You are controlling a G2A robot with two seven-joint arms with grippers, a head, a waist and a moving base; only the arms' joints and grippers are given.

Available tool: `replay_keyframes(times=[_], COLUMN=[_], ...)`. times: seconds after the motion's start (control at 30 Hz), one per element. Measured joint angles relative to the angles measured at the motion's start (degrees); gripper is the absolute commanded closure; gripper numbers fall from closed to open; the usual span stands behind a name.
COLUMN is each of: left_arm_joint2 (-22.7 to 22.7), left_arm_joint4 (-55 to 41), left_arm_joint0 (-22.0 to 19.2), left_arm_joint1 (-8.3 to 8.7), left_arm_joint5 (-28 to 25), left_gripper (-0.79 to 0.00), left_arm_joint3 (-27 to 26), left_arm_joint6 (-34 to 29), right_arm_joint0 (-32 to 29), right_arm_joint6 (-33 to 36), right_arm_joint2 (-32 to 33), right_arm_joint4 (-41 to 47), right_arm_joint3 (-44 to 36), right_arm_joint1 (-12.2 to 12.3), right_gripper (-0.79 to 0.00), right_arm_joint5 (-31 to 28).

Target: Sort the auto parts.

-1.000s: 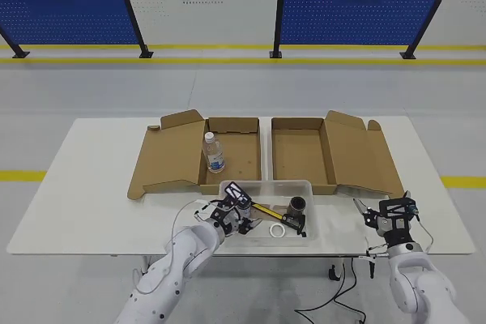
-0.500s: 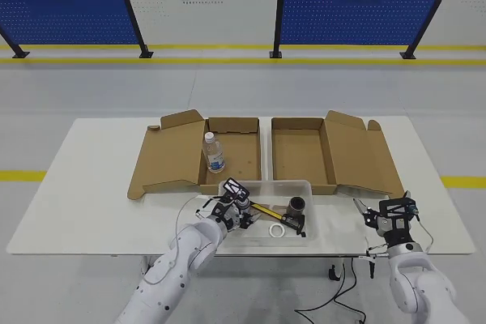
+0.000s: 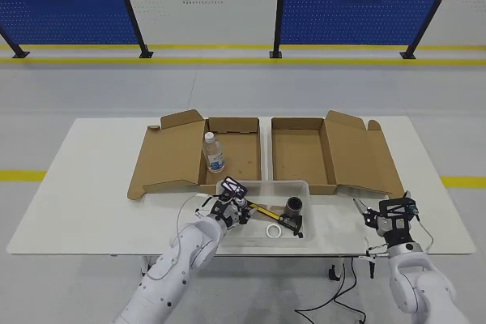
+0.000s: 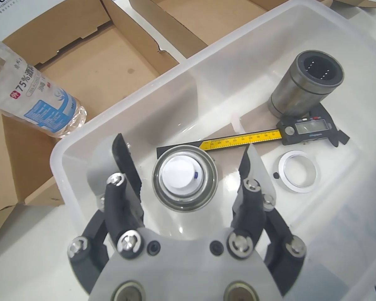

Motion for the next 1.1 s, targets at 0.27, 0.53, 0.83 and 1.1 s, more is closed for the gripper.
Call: replay_keyframes(times=[0.27, 0.53, 0.83, 1.1], left_arm_joint2=[0.1, 0.2, 0.2, 0.2], left_arm_joint4=[-0.5, -0.1, 0.9, 1.5], left_arm_joint0=[-0.1, -0.2, 0.0, 0.0], left_arm_joint1=[-0.15, -0.19, -0.13, -0.09], left_arm_joint5=[0.0, -0.1, -1.0, -1.4], left_gripper=[-0.508, -0.351, -0.234, 0.000], left_arm_joint3=[0.9, 1.1, 1.3, 1.1], left_arm_joint6=[0.1, 0.3, 0.6, 0.9], right_arm_joint0=[0.0, 0.0, 0.0, 0.0], right_arm_joint6=[0.0, 0.0, 0.0, 0.0], right_arm_joint2=[0.0, 0.0, 0.0, 0.0], right_arm_joint4=[0.0, 0.0, 0.0, 0.0], right_arm_joint3=[0.0, 0.0, 0.0, 0.0], right_arm_joint1=[0.0, 0.0, 0.0, 0.0], right_gripper=[-0.785, -0.785, -0.785, -0.785], right_arm_joint5=[0.0, 0.0, 0.0, 0.0])
